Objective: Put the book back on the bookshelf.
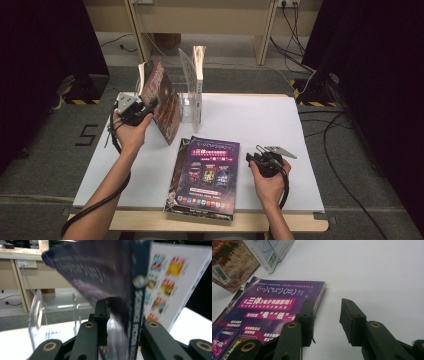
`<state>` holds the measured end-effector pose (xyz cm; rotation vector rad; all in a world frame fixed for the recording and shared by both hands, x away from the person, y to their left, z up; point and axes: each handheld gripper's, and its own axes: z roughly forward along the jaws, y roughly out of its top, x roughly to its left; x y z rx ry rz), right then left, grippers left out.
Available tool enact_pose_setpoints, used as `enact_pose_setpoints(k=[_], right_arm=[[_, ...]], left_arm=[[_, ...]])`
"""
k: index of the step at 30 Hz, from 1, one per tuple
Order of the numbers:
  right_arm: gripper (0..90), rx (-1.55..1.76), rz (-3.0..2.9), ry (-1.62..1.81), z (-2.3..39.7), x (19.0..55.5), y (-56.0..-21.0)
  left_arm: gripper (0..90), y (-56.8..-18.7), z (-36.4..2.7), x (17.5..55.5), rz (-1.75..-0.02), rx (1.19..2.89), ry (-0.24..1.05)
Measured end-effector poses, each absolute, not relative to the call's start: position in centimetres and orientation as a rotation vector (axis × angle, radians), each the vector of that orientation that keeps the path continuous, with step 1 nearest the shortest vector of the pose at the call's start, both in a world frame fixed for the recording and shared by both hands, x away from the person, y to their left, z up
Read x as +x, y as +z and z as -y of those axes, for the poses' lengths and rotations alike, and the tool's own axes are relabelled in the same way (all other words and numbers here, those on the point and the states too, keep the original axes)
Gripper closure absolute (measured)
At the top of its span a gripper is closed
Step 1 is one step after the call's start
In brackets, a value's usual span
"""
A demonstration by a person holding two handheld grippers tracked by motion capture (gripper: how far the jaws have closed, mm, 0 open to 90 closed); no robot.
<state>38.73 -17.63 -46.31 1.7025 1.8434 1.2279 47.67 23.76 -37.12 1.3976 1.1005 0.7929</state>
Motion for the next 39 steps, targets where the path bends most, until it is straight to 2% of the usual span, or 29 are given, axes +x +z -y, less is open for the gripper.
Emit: enact_pose_setpoints(k=[9,20,24,28,39], right_arm=[[63.7,1.704,-1.842,1.227,17.9,38.8,-46.3],[63.0,1.717,-1.854,1.224,17.9,38.9,-46.5],[62.9,1.729,-1.858,1.225,17.9,38.9,-46.4],[63.0,1.732,-1.857,1.224,18.0,38.9,-46.5],[63.0,1.738,-1.856,1.232,17.8,38.9,-46.5]], left_arm=[[77.9,-35.2,-22.8,48.6,-1.105,1.377,0.809],[77.1,-33.9,-22.8,50.4,-1.155,1.417,0.800],[82.8,-33.7,-22.8,50.1,-1.172,1.444,0.789],[83.3,-33.5,-22.8,49.6,-1.204,1.463,0.734],[83.6,-33.7,-22.6,49.1,-1.190,1.466,0.747]])
